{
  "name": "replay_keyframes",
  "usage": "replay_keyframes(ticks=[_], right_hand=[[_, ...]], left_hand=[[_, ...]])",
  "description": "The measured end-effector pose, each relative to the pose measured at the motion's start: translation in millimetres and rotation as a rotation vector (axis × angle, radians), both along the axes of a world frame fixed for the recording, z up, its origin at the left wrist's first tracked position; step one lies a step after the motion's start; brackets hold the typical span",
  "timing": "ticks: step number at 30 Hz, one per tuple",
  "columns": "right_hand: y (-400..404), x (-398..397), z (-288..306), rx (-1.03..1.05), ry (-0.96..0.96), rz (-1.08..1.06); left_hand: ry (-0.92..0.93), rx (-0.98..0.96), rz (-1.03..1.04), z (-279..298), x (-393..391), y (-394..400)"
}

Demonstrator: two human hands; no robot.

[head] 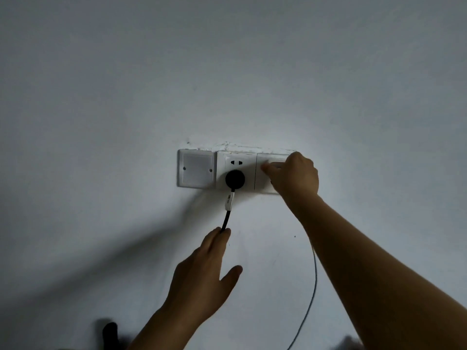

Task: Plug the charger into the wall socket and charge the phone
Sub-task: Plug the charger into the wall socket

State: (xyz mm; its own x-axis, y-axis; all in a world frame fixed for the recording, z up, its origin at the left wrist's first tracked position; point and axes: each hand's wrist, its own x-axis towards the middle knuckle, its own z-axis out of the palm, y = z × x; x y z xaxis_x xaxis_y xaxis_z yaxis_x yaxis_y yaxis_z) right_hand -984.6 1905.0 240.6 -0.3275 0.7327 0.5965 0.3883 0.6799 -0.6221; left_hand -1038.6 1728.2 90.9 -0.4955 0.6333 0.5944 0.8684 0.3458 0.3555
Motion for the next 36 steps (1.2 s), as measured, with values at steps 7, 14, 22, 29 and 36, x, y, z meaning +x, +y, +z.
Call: replay_keyframes(ticks=[7,14,22,29,36], right_hand=[[-1,-7,-16,-0.057,0.146,0.020],[-5,4,1,-0.185,0.126,0.108],[-38,81,-54,-0.124,0.073,0.103],[-46,177,-161,-0.229,-0.006,0.100],[-43,291,-273,-0.332,-0.272,-0.117]], left_hand=[[0.010,0.020,0.003,-2,-2,-3],[-0.028,0.016,0.010,-1,6,-6],[-0.037,0.006,0.019,-2,35,-21],[-0.089,-0.065,-0.098,-44,76,-12],[-0.249,-0.299,-0.213,-134,130,6]])
